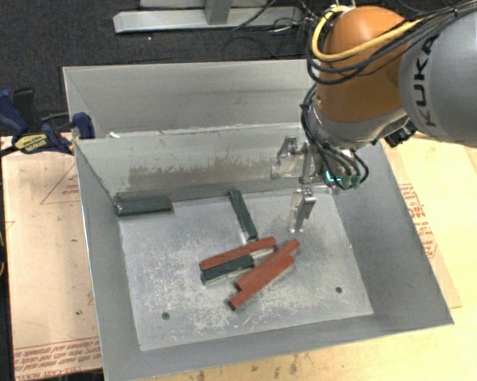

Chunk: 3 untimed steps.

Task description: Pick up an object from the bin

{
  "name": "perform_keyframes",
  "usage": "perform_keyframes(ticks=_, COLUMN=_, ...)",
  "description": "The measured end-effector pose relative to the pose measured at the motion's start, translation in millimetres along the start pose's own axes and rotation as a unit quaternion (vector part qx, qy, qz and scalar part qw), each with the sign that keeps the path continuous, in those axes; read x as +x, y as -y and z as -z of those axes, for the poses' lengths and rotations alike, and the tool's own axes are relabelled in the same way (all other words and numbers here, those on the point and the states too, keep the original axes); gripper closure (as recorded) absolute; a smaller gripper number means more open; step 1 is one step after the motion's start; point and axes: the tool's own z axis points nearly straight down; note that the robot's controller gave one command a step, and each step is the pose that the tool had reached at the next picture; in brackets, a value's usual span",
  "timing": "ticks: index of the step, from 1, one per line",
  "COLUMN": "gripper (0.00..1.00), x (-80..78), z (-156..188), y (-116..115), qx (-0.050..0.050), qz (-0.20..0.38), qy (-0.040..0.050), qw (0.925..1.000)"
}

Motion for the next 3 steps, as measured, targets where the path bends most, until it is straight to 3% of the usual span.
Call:
perform_keyframes(ticks=1, gripper=0.0, x=-1.4, z=4, y=0, qx=0.0, qz=0.0, qy=0.0037, qw=1.0)
perform_keyframes(ticks=2, gripper=0.0, x=18.0, z=-55, y=-3, qx=0.0, qz=0.049, qy=0.005, qw=0.9988)
perform_keyframes(ticks=3, gripper=0.0, x=45.9, z=-72, y=-14, qx=0.0, qz=0.198, qy=0.0023, qw=0.9803)
